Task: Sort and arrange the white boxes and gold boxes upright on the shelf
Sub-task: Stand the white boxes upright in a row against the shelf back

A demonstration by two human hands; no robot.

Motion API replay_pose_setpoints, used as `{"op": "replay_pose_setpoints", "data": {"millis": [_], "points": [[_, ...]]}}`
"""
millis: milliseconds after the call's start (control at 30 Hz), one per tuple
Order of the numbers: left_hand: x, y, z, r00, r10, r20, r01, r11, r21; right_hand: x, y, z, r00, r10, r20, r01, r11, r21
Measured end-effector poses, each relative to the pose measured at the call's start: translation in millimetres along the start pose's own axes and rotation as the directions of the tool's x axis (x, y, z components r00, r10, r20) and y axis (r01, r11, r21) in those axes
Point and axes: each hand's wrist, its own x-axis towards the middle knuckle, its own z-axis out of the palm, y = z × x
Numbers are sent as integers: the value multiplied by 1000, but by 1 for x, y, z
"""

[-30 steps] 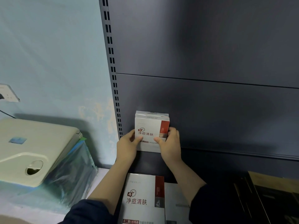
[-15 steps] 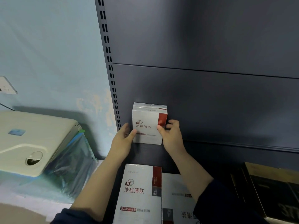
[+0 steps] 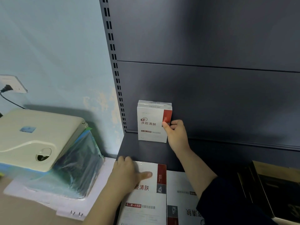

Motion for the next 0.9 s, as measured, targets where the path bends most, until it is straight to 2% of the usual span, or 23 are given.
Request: {"op": "replay_pose_setpoints", "data": {"millis": [100,233,333,467,533,600,667,800,900], "points": [[3,3,-3,999,-29,18,30,997,-73,-2,1,3,1000,9,2,-9,1000,3],[-3,7,-16,995,-63,-82,21,898,-440,-4,-3,-2,1000,11,13,-11,1000,20],[-12,7,-36,985,-61,-159,-57,762,-645,-5,-6,-8,998,40,42,-43,997,66],[-18,7,-61,996,25,-83,-85,460,-884,-9,-10,-16,993,88,77,-104,966,238],[-12,13,-70,991,49,-125,-134,330,-934,-11,-7,-21,979,154,134,-193,909,370],[-1,22,-77,983,41,-181,-185,204,-961,-14,-6,-28,953,212,217,-297,797,526],[13,32,-80,971,28,-238,-239,153,-959,-17,-4,-34,930,228,288,-361,714,601],[40,50,-72,950,47,-310,-313,84,-946,-26,3,-42,909,186,372,-381,732,565],[54,58,-59,942,-30,-335,-331,97,-939,-31,-6,-34,896,178,407,-363,821,440]]}}
